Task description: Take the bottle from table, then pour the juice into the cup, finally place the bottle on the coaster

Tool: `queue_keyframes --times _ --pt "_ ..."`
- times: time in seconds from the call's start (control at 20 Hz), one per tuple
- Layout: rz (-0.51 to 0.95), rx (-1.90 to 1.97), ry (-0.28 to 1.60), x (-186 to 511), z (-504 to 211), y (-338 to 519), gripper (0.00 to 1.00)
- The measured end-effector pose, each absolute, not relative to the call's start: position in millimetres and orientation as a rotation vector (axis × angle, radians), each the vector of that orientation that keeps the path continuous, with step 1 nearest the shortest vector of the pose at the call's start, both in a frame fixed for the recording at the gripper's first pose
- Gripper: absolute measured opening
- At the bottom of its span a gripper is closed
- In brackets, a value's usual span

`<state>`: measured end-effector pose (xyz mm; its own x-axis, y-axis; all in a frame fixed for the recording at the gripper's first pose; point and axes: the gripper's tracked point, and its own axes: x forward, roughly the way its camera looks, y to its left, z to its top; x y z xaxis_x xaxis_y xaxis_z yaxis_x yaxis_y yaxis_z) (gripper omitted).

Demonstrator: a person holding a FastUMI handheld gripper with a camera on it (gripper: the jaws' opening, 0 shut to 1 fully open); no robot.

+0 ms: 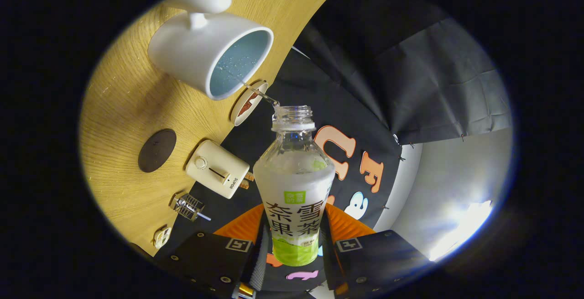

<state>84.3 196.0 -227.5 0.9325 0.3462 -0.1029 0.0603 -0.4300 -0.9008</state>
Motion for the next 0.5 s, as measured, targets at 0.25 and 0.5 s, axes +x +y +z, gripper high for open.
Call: queue_keyframes --times 0.25,0.5 --pt "0.370 -1.853 -0.117 88 -253 179 0.53" --pt "0.439 -1.515 0.169 65 -306 165 0.53"
